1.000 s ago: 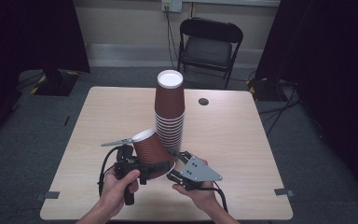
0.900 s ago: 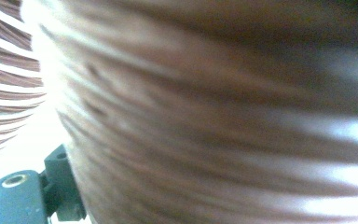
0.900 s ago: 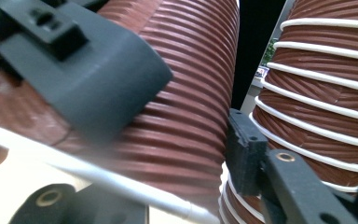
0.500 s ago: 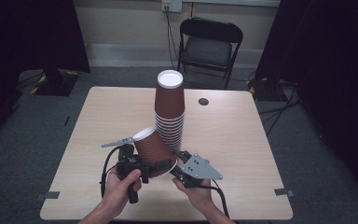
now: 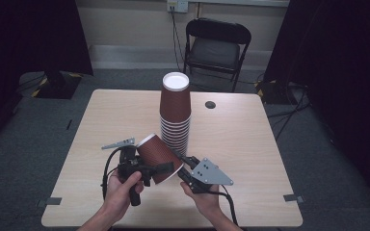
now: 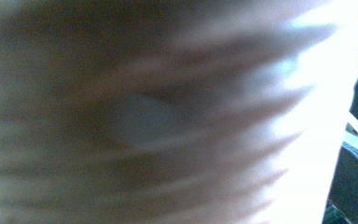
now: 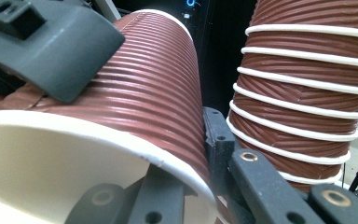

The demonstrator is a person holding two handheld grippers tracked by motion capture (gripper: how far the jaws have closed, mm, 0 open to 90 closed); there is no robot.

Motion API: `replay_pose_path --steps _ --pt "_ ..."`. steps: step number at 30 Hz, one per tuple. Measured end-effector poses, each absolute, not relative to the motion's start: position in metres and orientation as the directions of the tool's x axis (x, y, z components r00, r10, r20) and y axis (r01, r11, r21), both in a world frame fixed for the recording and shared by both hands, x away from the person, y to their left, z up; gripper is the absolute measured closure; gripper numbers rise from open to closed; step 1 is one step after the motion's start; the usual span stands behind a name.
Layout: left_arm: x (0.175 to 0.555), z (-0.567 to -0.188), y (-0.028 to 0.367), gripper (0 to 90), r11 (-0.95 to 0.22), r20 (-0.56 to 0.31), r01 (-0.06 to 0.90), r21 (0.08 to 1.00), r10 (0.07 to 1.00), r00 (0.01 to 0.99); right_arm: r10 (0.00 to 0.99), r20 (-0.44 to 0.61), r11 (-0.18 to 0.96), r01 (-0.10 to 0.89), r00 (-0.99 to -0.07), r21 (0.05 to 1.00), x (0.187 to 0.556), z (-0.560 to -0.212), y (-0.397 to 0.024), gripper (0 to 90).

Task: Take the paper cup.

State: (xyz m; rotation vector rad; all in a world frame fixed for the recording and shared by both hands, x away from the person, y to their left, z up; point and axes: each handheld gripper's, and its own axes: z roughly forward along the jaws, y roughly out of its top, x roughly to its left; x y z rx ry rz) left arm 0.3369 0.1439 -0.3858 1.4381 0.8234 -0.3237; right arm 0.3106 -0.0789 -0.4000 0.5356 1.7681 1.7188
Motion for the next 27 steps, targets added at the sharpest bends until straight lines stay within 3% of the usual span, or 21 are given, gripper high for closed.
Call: replay_pose_path --steps 13,27 --pt "0.338 -0.381 0.152 0.0 0.183 -0.625 0.601 0.778 0.327 0.709 0.643 -0.162 0.107 -0.122 -0.748 0.987 0.306 -0.398 -0.077 86.0" --pt "0.341 -0.379 0.160 2.6 0.205 -0.611 0.581 0.788 0.385 0.692 0.621 -0.131 0.150 -0.047 -0.773 0.988 0.304 -0.397 -0.085 86.0"
